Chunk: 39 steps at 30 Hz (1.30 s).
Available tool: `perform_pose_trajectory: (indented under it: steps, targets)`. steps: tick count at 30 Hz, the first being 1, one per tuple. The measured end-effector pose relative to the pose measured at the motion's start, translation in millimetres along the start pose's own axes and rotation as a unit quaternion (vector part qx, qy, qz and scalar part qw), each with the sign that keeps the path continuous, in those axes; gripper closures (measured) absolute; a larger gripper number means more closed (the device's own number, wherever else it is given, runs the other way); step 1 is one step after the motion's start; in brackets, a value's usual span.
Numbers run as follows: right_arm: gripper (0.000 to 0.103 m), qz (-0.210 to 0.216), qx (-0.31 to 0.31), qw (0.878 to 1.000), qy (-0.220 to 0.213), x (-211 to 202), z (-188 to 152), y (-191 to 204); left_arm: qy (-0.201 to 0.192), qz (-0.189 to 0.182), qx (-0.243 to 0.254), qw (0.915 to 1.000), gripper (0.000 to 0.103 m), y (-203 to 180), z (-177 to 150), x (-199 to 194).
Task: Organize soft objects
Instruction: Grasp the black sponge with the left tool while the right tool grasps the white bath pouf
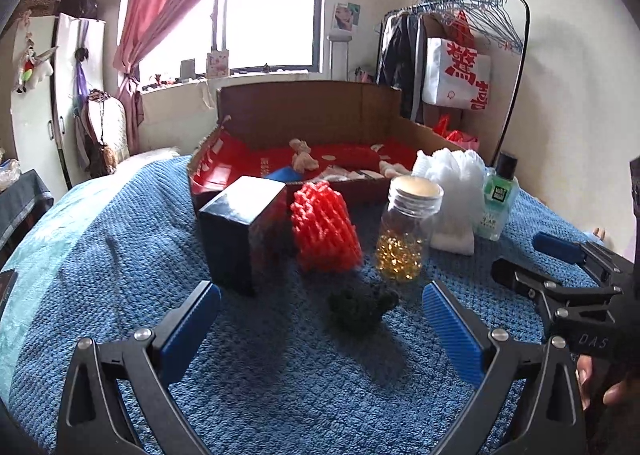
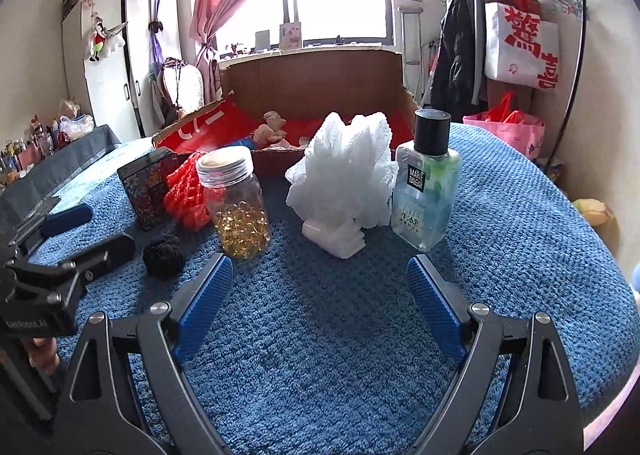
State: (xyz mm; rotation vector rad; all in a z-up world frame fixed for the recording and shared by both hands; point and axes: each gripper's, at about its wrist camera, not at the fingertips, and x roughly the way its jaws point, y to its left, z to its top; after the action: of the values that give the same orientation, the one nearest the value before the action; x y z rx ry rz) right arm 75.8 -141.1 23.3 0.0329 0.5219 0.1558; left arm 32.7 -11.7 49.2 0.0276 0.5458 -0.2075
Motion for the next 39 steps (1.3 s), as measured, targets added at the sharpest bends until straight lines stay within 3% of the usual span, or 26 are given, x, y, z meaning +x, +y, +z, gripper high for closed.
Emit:
perform_pose_trajectory:
  steps: [7,9,19,25,27,28,30,33,35,39]
  targets:
    - [0.013,0.042,0.014,0.999,0.02,14,21,-10,0.035,-0.035,0.004,0.9988,0.001,-1,5,15]
    - [0.013,0.044,0.01,0.999,0.022,19,28,-11,0.042,-0.043,0.009,0.9981,0.006,-2,7,19]
    - [0.014,0.033,-0.033,0.999,0.026,43,56,-6,0.075,-0.074,0.027,0.994,0.014,-10,12,38]
    - [0.015,0.017,-0.061,0.997,0.039,58,63,0,0.096,-0.086,0.032,0.9911,0.026,-11,13,49]
    - [0.018,0.006,-0.069,0.997,0.044,62,64,2,0.106,-0.087,0.032,0.9901,0.034,-12,13,54]
    - [0.022,0.002,-0.074,0.996,0.047,65,64,4,0.11,-0.088,0.032,0.9895,0.037,-13,13,56]
    - [0.03,-0.013,-0.085,0.995,0.055,70,63,7,0.13,-0.091,0.034,0.9868,0.062,-14,10,64]
    - [0.074,-0.022,-0.092,0.993,0.07,78,60,8,0.135,-0.094,0.03,0.986,0.069,-14,9,67]
    - [0.084,-0.022,-0.095,0.993,0.068,76,59,7,0.132,-0.096,0.031,0.9861,0.071,-14,10,65]
    - [0.088,-0.005,-0.083,0.995,0.053,63,63,0,0.125,-0.101,0.029,0.9867,0.072,-12,12,58]
